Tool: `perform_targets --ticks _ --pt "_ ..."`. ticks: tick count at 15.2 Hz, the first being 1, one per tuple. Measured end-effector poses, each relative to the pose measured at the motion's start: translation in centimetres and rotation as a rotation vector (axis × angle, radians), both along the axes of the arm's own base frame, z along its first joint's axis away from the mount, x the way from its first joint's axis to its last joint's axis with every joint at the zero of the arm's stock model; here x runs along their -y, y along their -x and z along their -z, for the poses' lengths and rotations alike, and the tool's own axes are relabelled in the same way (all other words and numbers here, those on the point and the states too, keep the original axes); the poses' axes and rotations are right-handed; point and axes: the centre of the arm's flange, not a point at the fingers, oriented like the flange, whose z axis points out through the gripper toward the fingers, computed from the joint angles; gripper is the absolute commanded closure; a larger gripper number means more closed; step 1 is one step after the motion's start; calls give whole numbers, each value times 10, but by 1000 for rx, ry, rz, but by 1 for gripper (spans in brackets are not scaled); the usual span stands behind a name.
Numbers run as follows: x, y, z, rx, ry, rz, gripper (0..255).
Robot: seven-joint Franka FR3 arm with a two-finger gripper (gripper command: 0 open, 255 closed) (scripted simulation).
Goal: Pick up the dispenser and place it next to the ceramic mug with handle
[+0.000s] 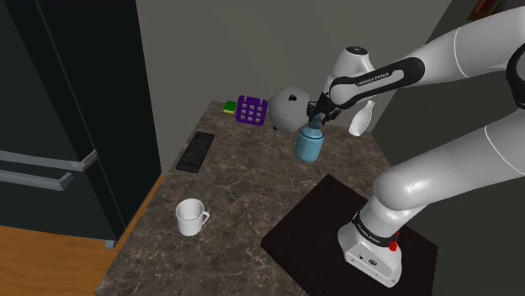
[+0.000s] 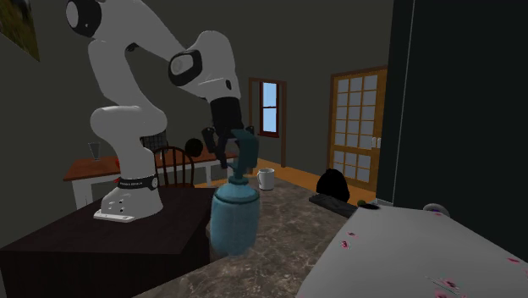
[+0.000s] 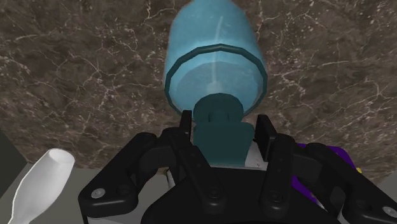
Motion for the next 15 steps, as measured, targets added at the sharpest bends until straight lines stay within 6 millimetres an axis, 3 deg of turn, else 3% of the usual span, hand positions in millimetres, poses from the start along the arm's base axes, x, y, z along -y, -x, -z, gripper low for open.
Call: perform_targets --ticks 15 --pt "1 1 -78 0 0 0 255"
